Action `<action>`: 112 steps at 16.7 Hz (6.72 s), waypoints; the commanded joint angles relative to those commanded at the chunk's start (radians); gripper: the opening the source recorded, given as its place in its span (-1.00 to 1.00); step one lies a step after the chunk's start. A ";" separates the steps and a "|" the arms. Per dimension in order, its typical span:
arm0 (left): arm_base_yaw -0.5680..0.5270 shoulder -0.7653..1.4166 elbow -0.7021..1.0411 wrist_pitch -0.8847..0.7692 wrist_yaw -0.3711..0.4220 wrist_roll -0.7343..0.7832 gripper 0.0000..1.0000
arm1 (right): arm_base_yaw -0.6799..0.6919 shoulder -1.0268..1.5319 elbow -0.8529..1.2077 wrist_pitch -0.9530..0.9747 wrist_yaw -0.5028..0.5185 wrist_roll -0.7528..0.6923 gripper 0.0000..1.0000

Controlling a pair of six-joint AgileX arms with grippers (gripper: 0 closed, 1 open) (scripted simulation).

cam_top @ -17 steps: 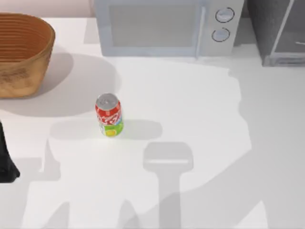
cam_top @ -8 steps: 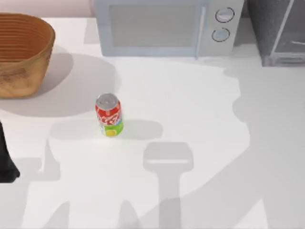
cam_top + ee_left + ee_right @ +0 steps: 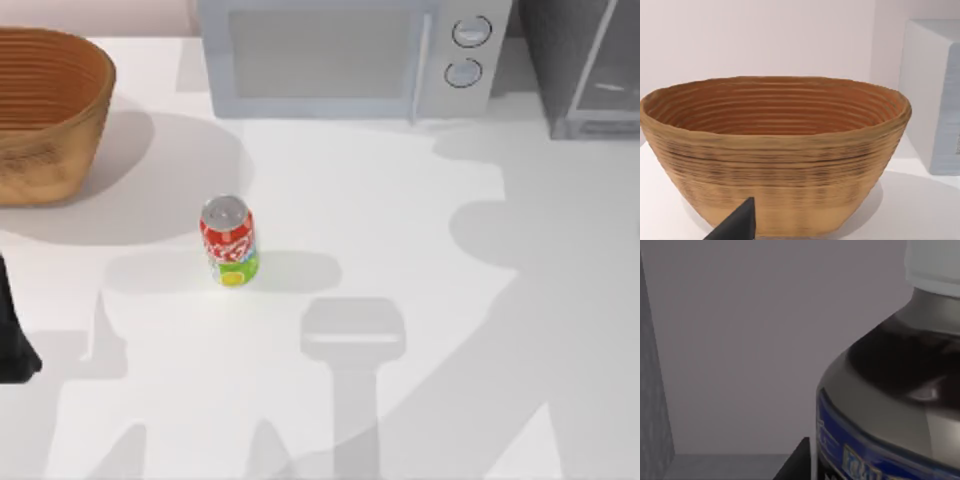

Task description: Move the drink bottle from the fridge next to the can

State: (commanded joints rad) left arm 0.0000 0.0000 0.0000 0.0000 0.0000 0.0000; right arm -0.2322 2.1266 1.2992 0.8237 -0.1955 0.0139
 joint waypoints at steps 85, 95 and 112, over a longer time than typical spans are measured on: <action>0.000 0.000 0.000 0.000 0.000 0.000 1.00 | 1.157 -0.093 -0.554 0.453 1.148 -0.006 1.00; 0.000 0.000 0.000 0.000 0.000 0.000 1.00 | 0.920 -0.587 -0.627 0.282 0.857 -0.028 1.00; 0.000 0.000 0.000 0.000 0.000 0.000 1.00 | 0.287 -2.006 -1.220 -0.714 0.237 -0.021 1.00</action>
State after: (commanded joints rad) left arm 0.0000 0.0000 0.0000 0.0000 0.0000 0.0000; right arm 0.0553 0.1204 0.0790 0.1094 0.0417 -0.0068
